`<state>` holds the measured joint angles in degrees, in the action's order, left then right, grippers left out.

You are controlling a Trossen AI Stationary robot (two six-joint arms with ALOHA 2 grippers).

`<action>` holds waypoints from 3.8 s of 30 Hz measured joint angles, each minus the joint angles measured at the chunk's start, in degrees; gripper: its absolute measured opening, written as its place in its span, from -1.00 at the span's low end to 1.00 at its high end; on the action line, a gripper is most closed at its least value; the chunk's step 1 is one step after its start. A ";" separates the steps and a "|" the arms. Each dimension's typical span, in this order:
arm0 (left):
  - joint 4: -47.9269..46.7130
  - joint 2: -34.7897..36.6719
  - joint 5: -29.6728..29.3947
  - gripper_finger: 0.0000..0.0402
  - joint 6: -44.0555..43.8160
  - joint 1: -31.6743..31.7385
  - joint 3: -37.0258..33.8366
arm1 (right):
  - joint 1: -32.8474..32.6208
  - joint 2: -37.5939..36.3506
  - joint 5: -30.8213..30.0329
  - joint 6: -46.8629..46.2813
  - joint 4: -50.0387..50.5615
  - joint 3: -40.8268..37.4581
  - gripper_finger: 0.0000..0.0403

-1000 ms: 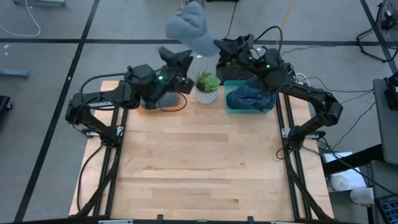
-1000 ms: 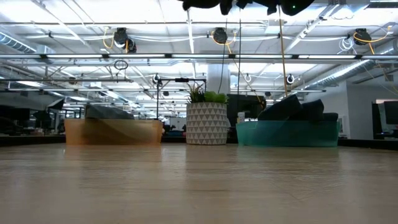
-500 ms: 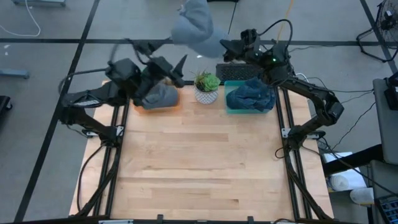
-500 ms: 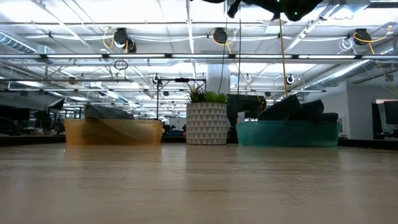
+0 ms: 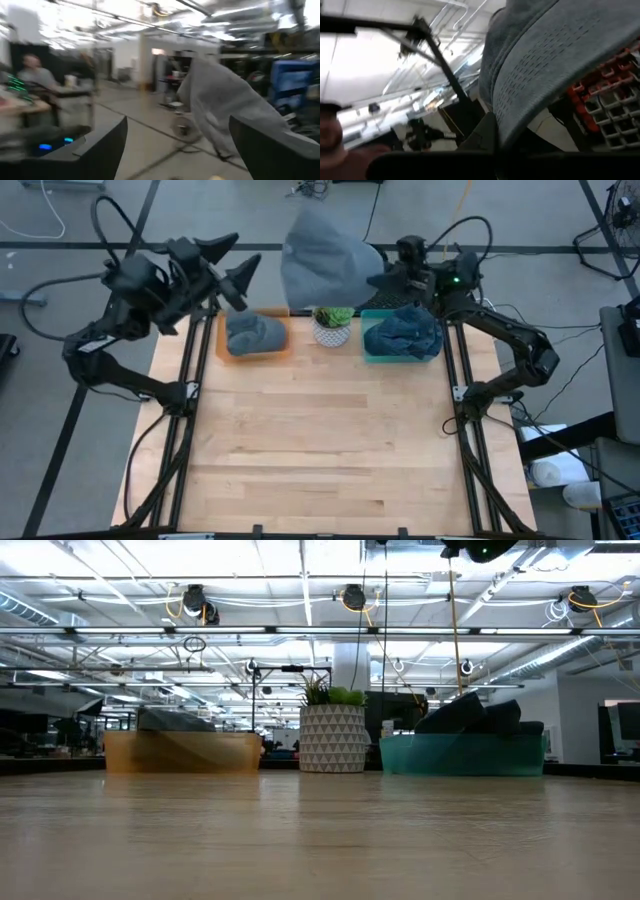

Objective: Pick & Place hat
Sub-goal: Put the gray cap into the orange bin

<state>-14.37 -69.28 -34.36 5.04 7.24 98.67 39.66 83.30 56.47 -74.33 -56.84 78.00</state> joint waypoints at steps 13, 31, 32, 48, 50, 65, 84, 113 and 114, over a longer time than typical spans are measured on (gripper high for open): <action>-10.50 3.84 34.30 0.77 -23.02 11.45 -0.04 | -0.34 -7.19 5.91 16.89 1.32 0.00 -1.00; -26.42 8.38 61.71 0.77 -22.89 30.27 -0.04 | 3.94 -18.78 3.24 48.71 38.79 0.00 -1.00; -26.59 8.40 62.10 0.77 -22.78 30.99 -0.04 | 3.90 -19.03 2.31 49.12 39.32 0.00 -1.00; -18.08 2.48 67.44 0.77 -26.36 34.04 -0.04 | -5.72 -15.64 -7.28 53.41 40.99 0.00 -1.00; -17.57 1.44 68.00 0.77 -26.47 34.04 -0.04 | -6.77 -14.90 -7.28 53.92 41.02 0.00 -1.00; -10.37 -4.35 72.97 0.77 -28.98 29.87 -0.04 | -8.33 -14.04 -6.99 54.48 41.13 0.02 -1.00; -2.21 -10.07 72.26 0.74 -29.81 22.17 -0.04 | -8.33 -13.04 -6.73 54.48 43.11 0.04 -1.00; 4.21 -9.41 74.94 -0.91 -34.28 22.05 -0.02 | -8.28 -12.99 -6.97 54.36 43.83 0.04 -0.86; 4.73 -9.00 75.11 -0.91 -34.96 22.48 -0.02 | -8.28 -12.99 -6.95 53.40 43.83 0.04 -0.82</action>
<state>-9.64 -78.28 40.74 -29.92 29.72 98.65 31.38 70.31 49.52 -20.94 -13.02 78.04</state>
